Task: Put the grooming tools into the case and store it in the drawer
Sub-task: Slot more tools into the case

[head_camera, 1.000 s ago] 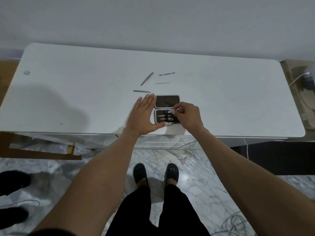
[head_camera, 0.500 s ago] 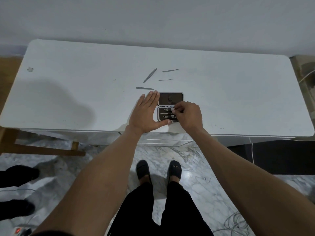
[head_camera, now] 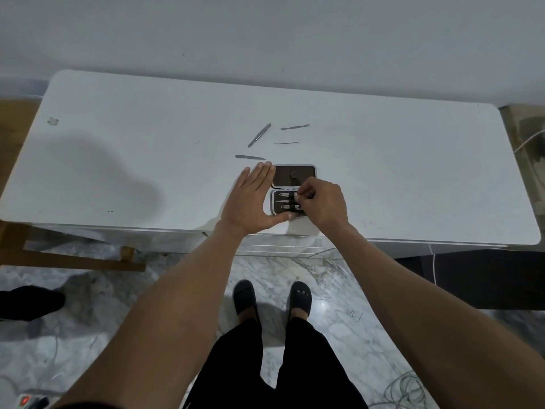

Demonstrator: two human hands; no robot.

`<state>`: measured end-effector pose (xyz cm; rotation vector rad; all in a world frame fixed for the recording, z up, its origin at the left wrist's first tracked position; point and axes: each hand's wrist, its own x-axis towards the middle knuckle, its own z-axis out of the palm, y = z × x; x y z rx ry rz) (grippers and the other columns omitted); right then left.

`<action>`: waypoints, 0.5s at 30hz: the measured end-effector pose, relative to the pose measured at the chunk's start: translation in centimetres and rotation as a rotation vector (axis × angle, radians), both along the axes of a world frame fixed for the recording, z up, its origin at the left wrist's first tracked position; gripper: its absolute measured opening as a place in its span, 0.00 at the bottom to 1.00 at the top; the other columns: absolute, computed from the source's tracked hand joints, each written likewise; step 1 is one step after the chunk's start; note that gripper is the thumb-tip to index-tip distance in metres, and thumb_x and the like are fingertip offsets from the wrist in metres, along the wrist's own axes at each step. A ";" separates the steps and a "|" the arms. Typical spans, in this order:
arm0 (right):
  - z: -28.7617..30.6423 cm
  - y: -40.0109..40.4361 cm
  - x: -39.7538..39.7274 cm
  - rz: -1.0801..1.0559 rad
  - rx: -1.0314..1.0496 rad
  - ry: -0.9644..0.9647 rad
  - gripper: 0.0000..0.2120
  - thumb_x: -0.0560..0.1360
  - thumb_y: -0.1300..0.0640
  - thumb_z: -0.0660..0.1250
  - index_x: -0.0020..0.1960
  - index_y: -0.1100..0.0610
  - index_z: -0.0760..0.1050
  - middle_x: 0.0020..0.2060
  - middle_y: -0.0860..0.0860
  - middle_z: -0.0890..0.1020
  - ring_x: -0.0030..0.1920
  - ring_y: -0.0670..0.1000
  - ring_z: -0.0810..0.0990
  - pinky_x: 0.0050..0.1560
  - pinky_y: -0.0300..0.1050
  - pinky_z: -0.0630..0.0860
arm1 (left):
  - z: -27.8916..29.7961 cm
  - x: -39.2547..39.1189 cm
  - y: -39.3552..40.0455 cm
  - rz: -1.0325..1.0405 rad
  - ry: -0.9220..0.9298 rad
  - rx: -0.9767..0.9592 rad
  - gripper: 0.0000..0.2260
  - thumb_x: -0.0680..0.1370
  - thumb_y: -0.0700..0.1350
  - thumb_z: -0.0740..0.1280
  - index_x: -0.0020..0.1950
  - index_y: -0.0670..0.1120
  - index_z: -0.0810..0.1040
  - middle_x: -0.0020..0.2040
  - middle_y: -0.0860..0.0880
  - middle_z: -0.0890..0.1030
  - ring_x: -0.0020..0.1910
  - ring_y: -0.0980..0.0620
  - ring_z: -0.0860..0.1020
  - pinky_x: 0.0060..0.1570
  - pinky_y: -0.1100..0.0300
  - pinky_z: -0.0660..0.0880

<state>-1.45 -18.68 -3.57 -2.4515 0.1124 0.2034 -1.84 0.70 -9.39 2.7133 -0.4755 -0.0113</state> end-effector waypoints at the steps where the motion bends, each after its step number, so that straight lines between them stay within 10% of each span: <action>1: 0.1 -0.1 0.1 0.008 0.001 0.013 0.03 0.70 0.57 0.72 0.41 0.51 0.79 0.34 0.45 0.82 0.39 0.49 0.81 0.41 0.48 0.80 | 0.0 0.0 0.0 -0.001 0.002 0.000 0.53 0.73 0.77 0.59 0.85 0.41 0.55 0.85 0.45 0.56 0.85 0.49 0.53 0.84 0.46 0.49; 10: 1.8 0.0 2.9 0.046 -0.012 0.015 0.02 0.70 0.53 0.73 0.43 0.50 0.82 0.36 0.45 0.83 0.40 0.47 0.82 0.44 0.46 0.80 | -0.1 0.0 0.0 0.005 -0.020 -0.014 0.55 0.73 0.81 0.51 0.84 0.40 0.57 0.85 0.45 0.58 0.85 0.49 0.55 0.83 0.45 0.52; 15: 2.4 1.4 6.1 0.066 0.026 -0.023 0.01 0.72 0.54 0.72 0.43 0.50 0.82 0.38 0.46 0.84 0.42 0.47 0.81 0.45 0.45 0.79 | -0.3 0.0 -0.1 0.011 -0.027 -0.054 0.53 0.73 0.77 0.63 0.84 0.39 0.58 0.84 0.44 0.60 0.85 0.48 0.55 0.84 0.45 0.51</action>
